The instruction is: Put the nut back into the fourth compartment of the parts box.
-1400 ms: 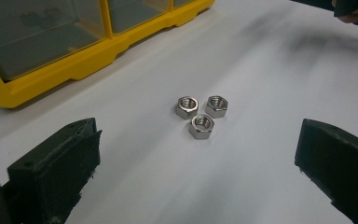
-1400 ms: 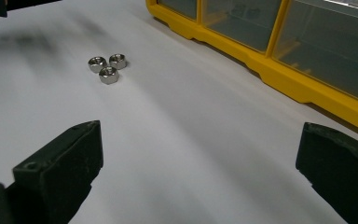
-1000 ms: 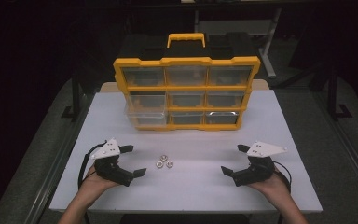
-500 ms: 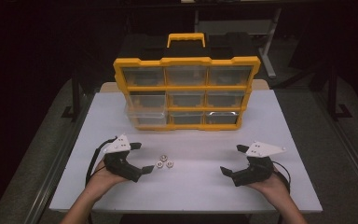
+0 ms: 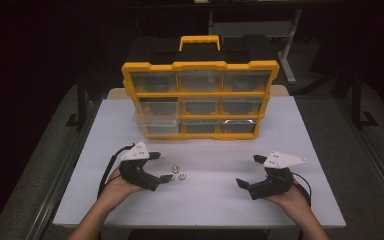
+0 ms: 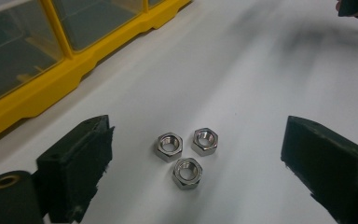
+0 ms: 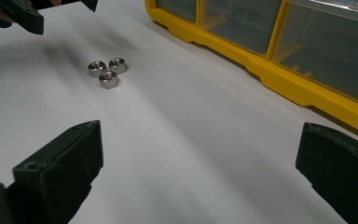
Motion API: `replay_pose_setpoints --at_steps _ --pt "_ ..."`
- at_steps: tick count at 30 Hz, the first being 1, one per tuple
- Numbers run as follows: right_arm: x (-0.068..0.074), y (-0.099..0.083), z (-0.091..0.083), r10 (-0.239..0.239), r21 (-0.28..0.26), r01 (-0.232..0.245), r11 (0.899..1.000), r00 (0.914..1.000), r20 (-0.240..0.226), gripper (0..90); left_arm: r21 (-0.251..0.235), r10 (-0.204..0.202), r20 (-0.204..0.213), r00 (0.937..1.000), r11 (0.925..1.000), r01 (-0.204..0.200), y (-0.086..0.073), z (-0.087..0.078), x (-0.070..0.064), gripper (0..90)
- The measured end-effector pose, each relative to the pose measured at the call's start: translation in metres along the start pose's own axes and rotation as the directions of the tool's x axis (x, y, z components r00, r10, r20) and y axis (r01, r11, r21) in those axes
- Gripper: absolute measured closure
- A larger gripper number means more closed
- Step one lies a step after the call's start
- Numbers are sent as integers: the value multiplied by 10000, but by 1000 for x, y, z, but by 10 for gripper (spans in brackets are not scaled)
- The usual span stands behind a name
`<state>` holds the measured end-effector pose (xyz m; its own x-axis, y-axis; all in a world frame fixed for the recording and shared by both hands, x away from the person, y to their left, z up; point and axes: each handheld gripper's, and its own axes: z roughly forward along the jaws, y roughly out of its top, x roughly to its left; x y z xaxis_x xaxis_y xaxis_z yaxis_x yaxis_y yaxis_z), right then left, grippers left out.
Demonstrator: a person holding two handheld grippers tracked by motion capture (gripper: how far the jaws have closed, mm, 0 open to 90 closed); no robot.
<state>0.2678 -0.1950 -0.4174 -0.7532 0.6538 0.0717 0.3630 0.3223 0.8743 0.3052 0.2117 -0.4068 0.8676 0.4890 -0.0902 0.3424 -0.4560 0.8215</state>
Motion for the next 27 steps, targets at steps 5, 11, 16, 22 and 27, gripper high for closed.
replay_pose_setpoints --at_steps 5,11,16,22,27 --pt "0 0 0 -5 1 5 10000 10000 -42 0 198 115 -65 9999 9997 -114 1 4 0 159" --pt "0 0 0 23 -38 -23 10000 10000 -61 0 444 392 164 9991 9982 -399 4 10 1 251" --pt "0 1 0 36 -89 -37 10000 10000 -91 0 681 368 370 9986 9969 -393 7 17 3 327" --pt "-1 1 0 60 -121 -62 9999 9999 -114 1 1062 536 595 9968 9925 -598 7 24 6 396" --pt "0 1 0 36 -104 -38 9999 9999 -124 1 1172 721 675 9951 9899 -797 4 29 5 438"
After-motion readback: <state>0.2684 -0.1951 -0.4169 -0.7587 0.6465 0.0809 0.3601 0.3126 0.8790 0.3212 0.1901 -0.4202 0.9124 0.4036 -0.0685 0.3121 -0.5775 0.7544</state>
